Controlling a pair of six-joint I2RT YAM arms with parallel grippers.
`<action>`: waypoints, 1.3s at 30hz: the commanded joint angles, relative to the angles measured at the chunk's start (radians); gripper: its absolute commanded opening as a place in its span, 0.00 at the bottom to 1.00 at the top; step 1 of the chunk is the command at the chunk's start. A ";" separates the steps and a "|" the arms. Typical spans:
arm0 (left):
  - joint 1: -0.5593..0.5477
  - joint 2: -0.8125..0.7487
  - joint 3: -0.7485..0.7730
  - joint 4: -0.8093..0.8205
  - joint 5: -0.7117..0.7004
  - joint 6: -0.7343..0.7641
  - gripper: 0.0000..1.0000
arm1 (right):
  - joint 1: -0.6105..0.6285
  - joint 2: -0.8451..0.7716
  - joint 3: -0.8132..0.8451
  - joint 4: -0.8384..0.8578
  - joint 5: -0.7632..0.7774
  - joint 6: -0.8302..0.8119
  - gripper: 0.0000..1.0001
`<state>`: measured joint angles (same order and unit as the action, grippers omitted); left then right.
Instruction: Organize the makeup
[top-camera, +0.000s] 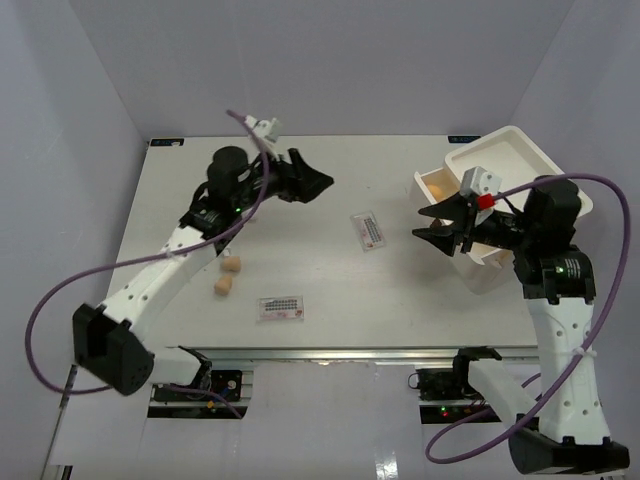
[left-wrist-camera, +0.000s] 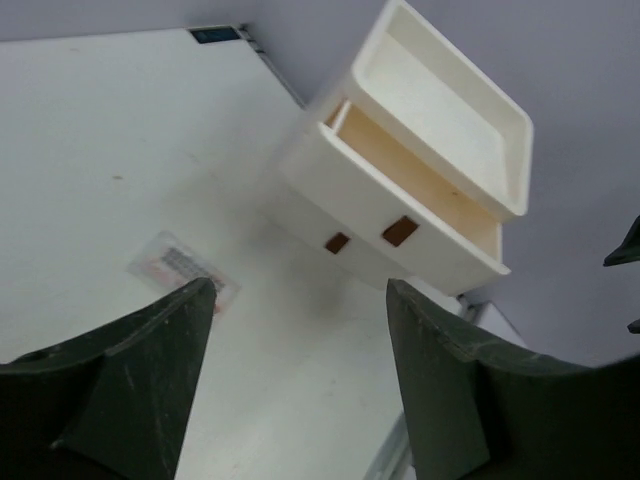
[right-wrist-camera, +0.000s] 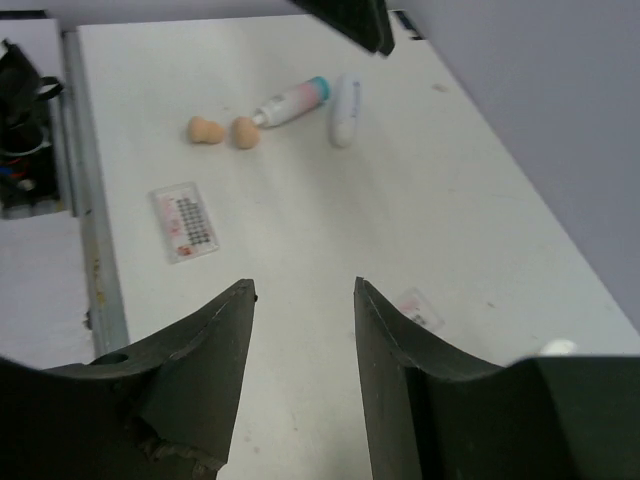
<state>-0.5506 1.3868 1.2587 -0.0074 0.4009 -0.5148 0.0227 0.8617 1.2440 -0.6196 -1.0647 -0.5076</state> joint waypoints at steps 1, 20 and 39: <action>0.087 -0.314 -0.211 -0.144 -0.129 0.172 0.87 | 0.231 0.103 -0.053 0.071 0.014 0.015 0.53; 0.104 -1.195 -0.626 -0.352 -0.954 0.185 0.96 | 0.901 1.201 0.596 0.231 0.631 0.380 0.66; 0.104 -1.184 -0.633 -0.333 -0.929 0.196 0.96 | 0.939 1.583 0.845 0.466 0.702 0.894 0.64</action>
<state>-0.4477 0.1817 0.6289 -0.3386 -0.5412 -0.3229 0.9531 2.4200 2.0342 -0.2271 -0.3828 0.3021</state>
